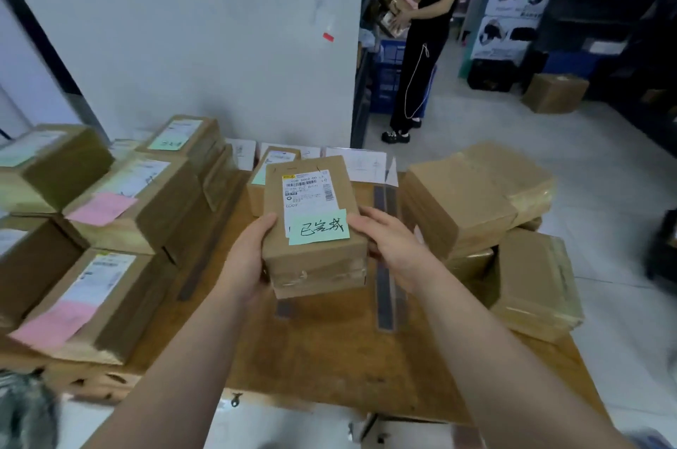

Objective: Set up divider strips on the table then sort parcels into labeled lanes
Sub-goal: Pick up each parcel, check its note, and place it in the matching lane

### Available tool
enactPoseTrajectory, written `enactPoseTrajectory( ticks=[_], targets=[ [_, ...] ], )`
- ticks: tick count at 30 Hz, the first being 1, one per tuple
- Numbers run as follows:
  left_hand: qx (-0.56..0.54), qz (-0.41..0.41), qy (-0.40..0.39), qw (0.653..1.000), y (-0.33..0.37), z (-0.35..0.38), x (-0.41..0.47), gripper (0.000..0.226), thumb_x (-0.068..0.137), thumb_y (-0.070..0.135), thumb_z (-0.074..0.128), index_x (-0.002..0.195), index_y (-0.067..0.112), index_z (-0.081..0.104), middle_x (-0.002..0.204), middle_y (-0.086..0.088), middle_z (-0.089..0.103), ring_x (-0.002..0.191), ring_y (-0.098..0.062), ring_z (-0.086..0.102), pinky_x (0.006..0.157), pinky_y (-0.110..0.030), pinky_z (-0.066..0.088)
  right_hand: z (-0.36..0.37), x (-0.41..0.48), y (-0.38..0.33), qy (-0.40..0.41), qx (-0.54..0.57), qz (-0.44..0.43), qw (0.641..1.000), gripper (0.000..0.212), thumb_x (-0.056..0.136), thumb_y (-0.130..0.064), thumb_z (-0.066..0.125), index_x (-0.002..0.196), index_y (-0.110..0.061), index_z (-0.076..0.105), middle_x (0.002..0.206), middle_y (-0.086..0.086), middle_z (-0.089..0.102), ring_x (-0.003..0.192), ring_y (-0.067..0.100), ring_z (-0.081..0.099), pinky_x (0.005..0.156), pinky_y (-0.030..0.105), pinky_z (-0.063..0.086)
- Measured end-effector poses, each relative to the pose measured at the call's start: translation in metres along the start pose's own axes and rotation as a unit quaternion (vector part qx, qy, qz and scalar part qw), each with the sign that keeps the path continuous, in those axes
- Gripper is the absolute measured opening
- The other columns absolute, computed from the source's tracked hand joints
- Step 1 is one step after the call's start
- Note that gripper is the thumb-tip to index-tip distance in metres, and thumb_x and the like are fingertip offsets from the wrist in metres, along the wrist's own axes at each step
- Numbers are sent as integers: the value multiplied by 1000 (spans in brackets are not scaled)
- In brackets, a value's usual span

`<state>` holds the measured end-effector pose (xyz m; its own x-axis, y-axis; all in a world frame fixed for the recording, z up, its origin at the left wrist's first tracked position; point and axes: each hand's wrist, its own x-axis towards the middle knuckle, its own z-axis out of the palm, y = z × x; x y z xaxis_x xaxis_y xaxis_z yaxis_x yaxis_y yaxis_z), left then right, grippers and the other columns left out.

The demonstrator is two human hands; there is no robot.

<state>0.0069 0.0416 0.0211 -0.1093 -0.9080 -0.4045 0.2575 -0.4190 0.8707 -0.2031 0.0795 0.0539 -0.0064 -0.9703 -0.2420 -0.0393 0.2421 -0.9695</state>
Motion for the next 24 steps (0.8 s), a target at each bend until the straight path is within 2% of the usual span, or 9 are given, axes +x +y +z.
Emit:
enactPoseTrajectory(
  ticks=[3, 7, 9, 12, 15, 18, 19, 22, 24],
  targets=[
    [90, -15, 1, 996, 19, -38, 19, 36, 90, 51, 49, 110, 27, 69, 102, 0, 77, 97, -24, 68, 86, -43, 51, 38, 27, -3, 1, -14, 20, 1000, 32, 93, -39, 59, 123, -31, 59, 106, -17, 71, 92, 1, 67, 72, 16, 51],
    [162, -43, 5, 986, 43, -82, 51, 34, 91, 48, 47, 107, 28, 69, 101, -4, 76, 98, -28, 66, 93, -48, 49, 84, 62, 3, 19, -20, 56, 998, 41, 92, -38, 60, 131, -23, 57, 112, -9, 71, 103, 11, 65, 95, 33, 51],
    [196, -42, -16, 980, 50, -98, 66, 33, 94, 45, 44, 112, 30, 68, 98, -1, 77, 90, -23, 68, 84, -44, 53, 104, 77, 7, 33, -25, 71, 997, 43, 92, -37, 60, 132, -20, 57, 114, -7, 70, 104, 12, 65, 97, 35, 50],
    [242, -37, -60, 968, 54, -117, 84, 33, 98, 46, 42, 123, 36, 62, 100, 6, 76, 86, -17, 71, 73, -35, 50, 129, 94, 17, 59, -34, 101, 993, 46, 93, -34, 60, 135, -18, 53, 118, -3, 67, 103, 13, 64, 93, 34, 52],
    [262, -45, -77, 961, 51, -131, 101, 37, 101, 44, 44, 136, 36, 53, 110, 8, 74, 99, -16, 69, 79, -34, 52, 148, 105, 29, 91, -33, 128, 987, 43, 94, -31, 59, 135, -18, 54, 115, -4, 68, 99, 10, 64, 80, 25, 52],
    [295, -51, -74, 951, 43, -138, 116, 42, 103, 39, 43, 144, 32, 45, 124, 7, 67, 110, -15, 63, 92, -38, 53, 161, 115, 42, 117, -38, 143, 982, 41, 97, -23, 56, 137, -16, 51, 122, -2, 65, 90, 2, 61, 64, 15, 47],
    [307, -51, -73, 948, 41, -138, 119, 43, 104, 37, 43, 146, 31, 43, 127, 7, 65, 110, -14, 62, 92, -37, 53, 164, 119, 46, 126, -44, 146, 980, 41, 97, -21, 55, 137, -15, 51, 123, -1, 65, 85, -1, 59, 59, 13, 46],
    [328, -45, -61, 942, 33, -137, 129, 45, 104, 31, 43, 148, 30, 37, 132, 6, 61, 95, -5, 60, 66, -22, 51, 169, 132, 59, 138, -51, 160, 976, 40, 99, -15, 52, 138, -14, 49, 122, 0, 65, 80, -2, 59, 55, 13, 49],
    [347, -42, -46, 936, 29, -135, 137, 52, 103, 25, 46, 152, 29, 30, 138, 3, 57, 90, -4, 57, 56, -17, 47, 172, 140, 66, 142, -54, 171, 973, 39, 99, -14, 50, 138, -15, 48, 113, -3, 65, 82, 1, 60, 54, 15, 50]
  ],
)
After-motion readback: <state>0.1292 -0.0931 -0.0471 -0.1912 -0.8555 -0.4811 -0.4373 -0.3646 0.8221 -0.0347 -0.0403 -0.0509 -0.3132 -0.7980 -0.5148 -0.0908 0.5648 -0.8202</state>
